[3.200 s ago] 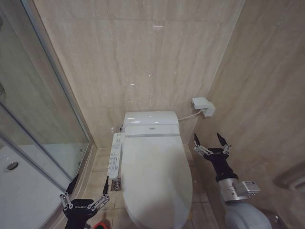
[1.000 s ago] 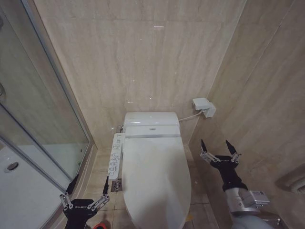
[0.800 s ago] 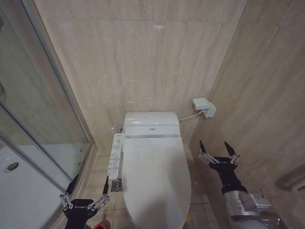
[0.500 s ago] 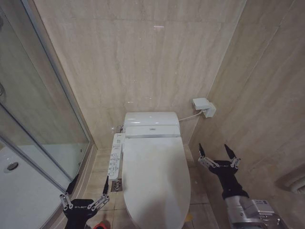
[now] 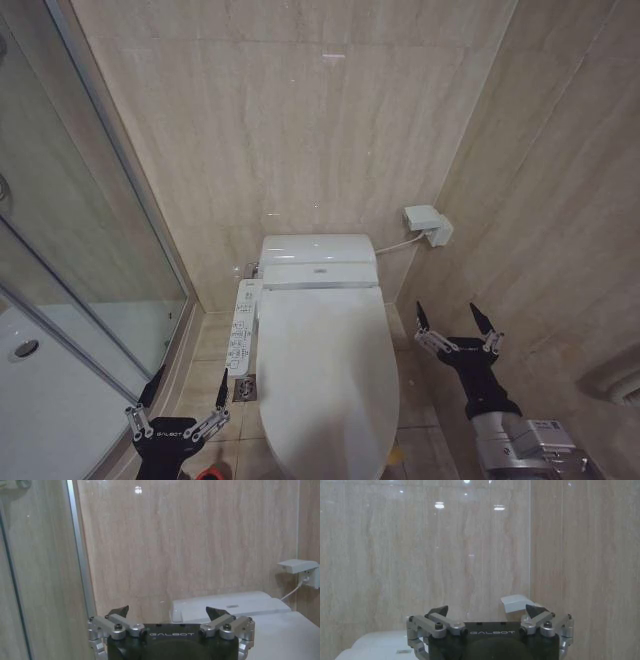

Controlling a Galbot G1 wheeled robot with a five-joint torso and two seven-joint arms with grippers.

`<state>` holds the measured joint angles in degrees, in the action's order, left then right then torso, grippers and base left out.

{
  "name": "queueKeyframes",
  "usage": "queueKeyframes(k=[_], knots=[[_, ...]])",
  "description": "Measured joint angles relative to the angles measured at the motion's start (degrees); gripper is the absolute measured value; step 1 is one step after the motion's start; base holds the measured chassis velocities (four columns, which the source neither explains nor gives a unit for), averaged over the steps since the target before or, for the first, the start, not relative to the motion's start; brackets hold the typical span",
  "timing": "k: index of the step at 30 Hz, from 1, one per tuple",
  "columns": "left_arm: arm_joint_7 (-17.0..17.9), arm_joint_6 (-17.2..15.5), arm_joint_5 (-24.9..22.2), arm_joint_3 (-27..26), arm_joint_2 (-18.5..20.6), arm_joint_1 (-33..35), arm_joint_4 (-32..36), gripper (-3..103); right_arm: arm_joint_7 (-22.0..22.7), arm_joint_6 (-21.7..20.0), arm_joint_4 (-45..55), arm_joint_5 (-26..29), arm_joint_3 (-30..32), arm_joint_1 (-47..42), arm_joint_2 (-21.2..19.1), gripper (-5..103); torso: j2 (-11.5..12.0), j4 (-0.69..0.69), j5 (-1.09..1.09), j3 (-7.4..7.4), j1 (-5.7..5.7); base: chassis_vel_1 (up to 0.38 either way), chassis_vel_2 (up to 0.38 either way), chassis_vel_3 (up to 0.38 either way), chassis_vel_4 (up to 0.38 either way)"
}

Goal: Open the toilet lid, clean the toilet bowl with a toilet brush, close the toilet lid, and flush.

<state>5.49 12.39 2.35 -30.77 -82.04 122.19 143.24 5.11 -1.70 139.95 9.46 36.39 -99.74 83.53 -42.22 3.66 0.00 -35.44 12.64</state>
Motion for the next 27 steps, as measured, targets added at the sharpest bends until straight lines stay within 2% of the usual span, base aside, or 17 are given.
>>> queueKeyframes(k=[27], knots=[[0.0,0.0,0.0,0.0,0.0,0.0,0.0,100,0.0,0.0,-0.1,0.0,0.0,0.1,0.0,100,0.0,0.00,0.00,0.00,0.00,0.000,0.000,0.000,0.000]])
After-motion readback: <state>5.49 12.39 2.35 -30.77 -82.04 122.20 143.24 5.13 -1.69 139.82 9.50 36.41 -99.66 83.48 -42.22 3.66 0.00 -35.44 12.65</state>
